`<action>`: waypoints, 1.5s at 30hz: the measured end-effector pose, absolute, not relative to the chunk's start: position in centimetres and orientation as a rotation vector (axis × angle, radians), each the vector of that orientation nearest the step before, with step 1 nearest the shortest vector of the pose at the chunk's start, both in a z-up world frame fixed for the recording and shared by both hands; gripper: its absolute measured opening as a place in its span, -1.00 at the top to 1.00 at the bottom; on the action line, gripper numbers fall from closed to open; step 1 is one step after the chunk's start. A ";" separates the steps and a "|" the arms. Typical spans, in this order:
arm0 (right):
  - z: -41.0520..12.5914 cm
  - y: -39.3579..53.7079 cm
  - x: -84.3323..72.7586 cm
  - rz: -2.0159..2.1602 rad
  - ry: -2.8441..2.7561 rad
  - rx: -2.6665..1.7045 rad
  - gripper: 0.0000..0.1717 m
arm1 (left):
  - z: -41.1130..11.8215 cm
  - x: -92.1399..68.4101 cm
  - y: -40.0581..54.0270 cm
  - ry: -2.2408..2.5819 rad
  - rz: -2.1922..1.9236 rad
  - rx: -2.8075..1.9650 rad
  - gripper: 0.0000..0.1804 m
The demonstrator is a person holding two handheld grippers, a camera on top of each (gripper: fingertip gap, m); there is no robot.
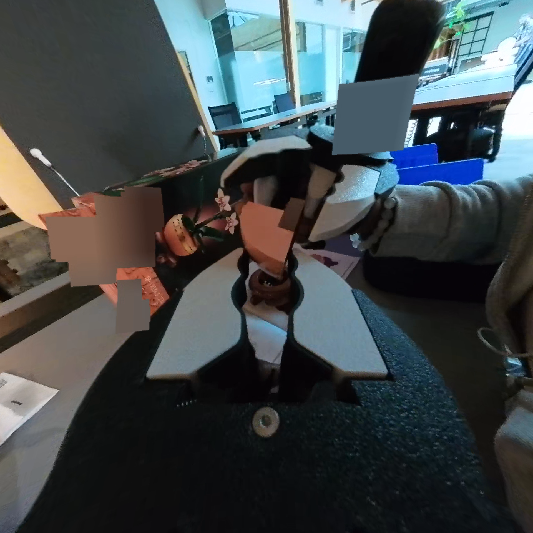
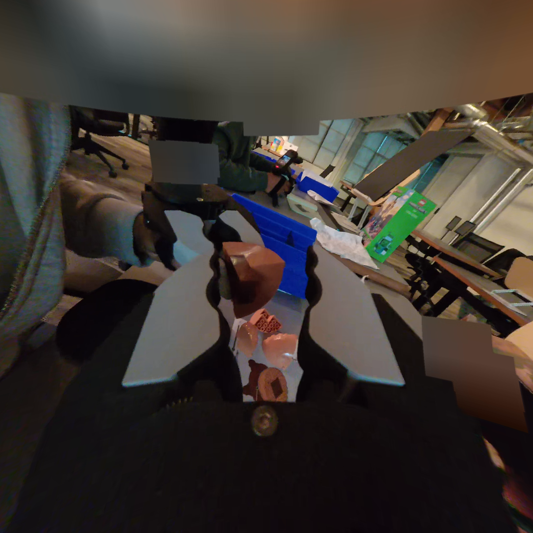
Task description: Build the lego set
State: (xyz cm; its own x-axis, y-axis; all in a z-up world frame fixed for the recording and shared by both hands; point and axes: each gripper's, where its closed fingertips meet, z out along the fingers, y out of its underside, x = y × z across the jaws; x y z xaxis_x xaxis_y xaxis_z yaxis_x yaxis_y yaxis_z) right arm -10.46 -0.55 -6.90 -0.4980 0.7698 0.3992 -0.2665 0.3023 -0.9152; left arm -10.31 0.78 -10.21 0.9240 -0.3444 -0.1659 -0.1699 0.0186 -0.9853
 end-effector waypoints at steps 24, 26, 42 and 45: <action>-8.4 0.4 -12.8 1.803 -1.449 -1.079 0.58 | -9.9 -10.9 1.1 -0.143 -1.011 -1.306 0.73; -8.4 0.3 -12.5 1.775 -1.473 -1.038 0.58 | -9.9 -10.7 1.0 -0.108 -0.964 -1.328 0.73; -6.3 -0.4 -10.5 1.658 -1.453 -0.680 0.60 | -8.3 -9.0 0.3 0.045 -0.769 -1.434 0.74; -6.3 -0.7 -10.1 1.658 -1.455 -0.652 0.60 | -8.2 -8.9 0.2 0.086 -0.704 -1.428 0.74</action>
State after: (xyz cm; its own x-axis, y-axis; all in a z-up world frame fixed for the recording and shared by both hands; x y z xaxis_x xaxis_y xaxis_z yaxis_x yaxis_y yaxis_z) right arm -10.13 -0.72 -6.27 -0.5326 0.8361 0.1314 -0.2387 0.0006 -0.9711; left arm -8.89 0.17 -8.25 0.7975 -0.4908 0.3509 0.3922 -0.0203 -0.9197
